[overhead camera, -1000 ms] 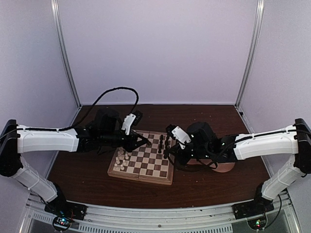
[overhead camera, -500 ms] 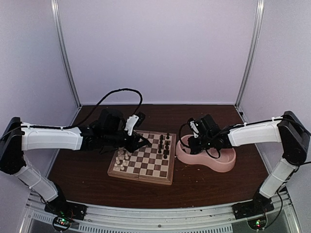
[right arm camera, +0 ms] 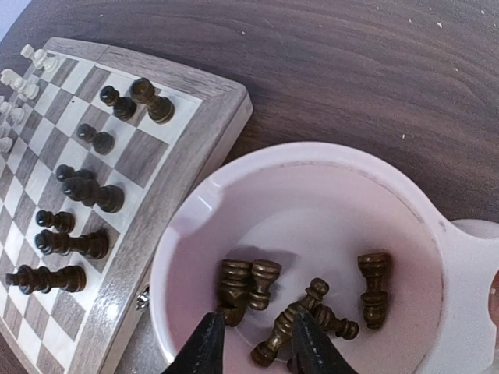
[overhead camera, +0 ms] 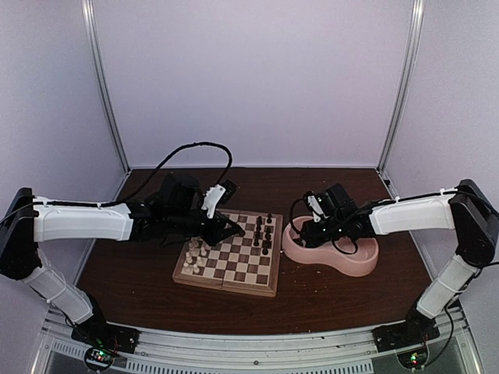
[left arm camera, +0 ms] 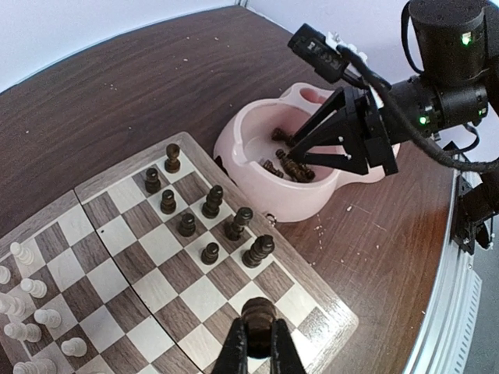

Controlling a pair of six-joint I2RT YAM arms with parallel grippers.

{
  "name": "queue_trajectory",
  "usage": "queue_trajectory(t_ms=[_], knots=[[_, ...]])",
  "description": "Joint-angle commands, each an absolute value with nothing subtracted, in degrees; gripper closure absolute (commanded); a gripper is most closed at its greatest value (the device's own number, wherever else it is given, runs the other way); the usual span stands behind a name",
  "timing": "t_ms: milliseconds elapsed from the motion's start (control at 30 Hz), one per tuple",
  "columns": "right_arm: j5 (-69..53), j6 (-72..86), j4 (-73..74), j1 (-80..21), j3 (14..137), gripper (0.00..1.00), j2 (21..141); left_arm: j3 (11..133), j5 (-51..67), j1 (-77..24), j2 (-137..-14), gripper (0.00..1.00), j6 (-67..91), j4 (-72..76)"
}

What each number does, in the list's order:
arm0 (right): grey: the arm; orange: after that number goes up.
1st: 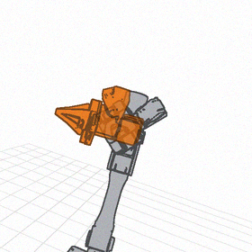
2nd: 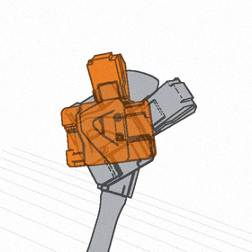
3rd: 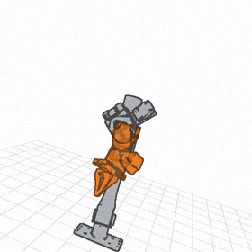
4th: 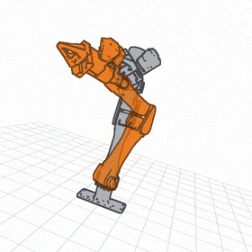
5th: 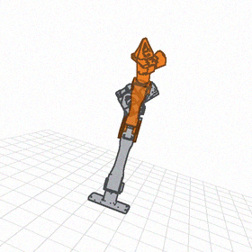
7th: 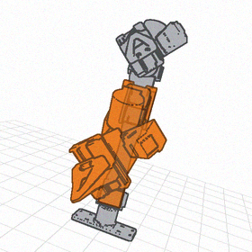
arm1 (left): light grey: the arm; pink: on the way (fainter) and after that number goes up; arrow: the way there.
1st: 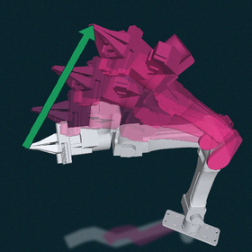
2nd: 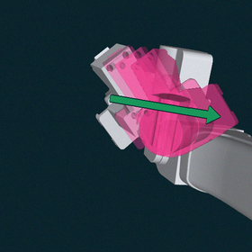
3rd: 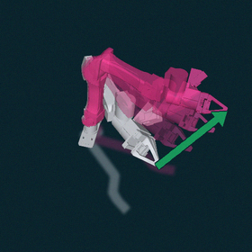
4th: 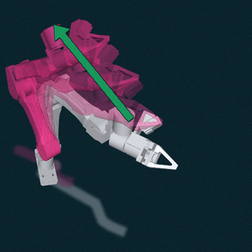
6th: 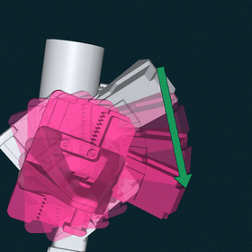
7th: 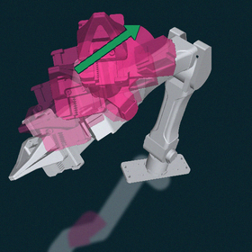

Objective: Set up the chess pieces on the board
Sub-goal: Place the chess pile in the storage box, then place the knight on the chessboard.

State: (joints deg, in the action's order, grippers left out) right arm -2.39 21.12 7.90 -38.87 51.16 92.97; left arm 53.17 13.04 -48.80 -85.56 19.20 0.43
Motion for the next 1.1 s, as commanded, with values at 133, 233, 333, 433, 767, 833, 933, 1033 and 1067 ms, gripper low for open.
queue_trajectory(t_ms=[133, 233, 333, 433, 767, 833, 933, 1033, 1067], knots=[[-8.05, 18.48, 0.16, -39.81, 45.59, 0.68, 83.04, 57.23, 11.45, -51.06, -85.92, 1.0, 14.31, -3.55], [-7.83, 17.58, -1.84, -40.33, 43.72, 0.68, 79.79, 57.54, 8.03, -52.21, -87.32, 1.0, 12.3, -6.21], [-8.31, 16.97, -4.03, -40.72, 42.1, 0.67, 76.99, 58.53, 6.66, -53.5, -90.4, 1.0, 10.47, -9.67], [-10.55, 16.33, -5.66, -41.13, 41.51, 0.66, 76.21, 61.29, 7.23, -54.78, -94.73, 1.0, 9.38, -13.29], [-8.6, 13.55, -5.57, -44.4, 41.6, 0.66, 75.38, 66.44, 6.64, -57.26, -99.35, 1.0, 8.67, -18.41], [-8.99, 13.34, -5.67, -44.59, 41.69, 0.66, 75.56, 67.37, 4.66, -57.99, -99.97, 1.0, 7.96, -19.5], [-8.64, 12.72, -5.19, -45.44, 42.27, 0.66, 75.99, 68.44, 3.93, -58.52, -101.03, 0.99, 7.89, -20.57], [-8.27, 12.57, -5.62, -45.94, 42.26, 0.66, 76.26, 68.7, 3.77, -58.62, -101.84, 0.98, 8.33, -20.48], [-8.31, 12.57, -5.62, -46.03, 42.27, 0.66, 76.29, 68.73, 3.32, -58.58, -102.08, 0.98, 8.45, -20.39]])
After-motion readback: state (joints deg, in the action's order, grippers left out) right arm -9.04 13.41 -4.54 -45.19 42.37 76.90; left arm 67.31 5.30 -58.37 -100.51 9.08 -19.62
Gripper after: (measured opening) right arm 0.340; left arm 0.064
